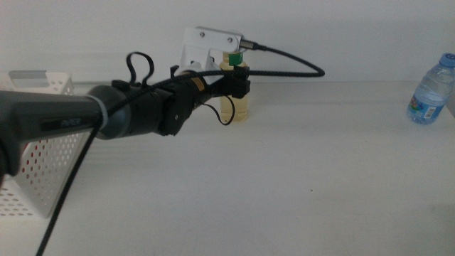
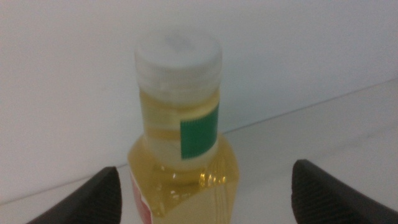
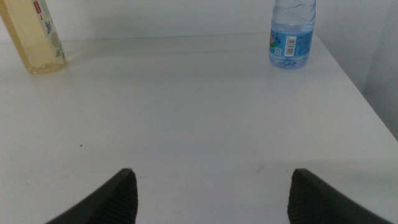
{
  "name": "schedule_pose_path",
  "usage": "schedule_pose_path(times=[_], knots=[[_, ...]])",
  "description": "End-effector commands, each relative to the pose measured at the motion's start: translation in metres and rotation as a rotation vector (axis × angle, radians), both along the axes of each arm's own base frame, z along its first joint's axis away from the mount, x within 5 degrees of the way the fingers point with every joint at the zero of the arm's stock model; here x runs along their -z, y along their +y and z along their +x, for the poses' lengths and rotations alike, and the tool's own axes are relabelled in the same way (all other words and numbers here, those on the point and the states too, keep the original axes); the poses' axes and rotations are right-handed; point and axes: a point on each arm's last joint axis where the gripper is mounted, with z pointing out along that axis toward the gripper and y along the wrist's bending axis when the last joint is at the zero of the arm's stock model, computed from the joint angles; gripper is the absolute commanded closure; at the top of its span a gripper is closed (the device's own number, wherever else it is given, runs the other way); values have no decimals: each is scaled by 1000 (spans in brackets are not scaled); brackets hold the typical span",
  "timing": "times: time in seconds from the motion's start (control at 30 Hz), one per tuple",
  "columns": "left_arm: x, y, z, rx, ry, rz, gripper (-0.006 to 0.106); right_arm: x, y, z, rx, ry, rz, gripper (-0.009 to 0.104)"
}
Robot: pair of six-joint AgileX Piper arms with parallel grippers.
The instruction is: Use arms to grab the bottles and put them into the dustbin to the left of the table.
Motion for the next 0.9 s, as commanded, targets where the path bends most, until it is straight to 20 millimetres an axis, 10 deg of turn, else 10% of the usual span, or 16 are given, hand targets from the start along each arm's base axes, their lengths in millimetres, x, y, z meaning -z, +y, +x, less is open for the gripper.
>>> schedule_pose_path(times=[0.0,0.87], knots=[[-32,-1,1,-10,-154,-94,10,-11,0,-1,3,-109,-15,32],[30,-3,23,-93,-322,-228,10,-11,0,-1,3,-109,-15,32]])
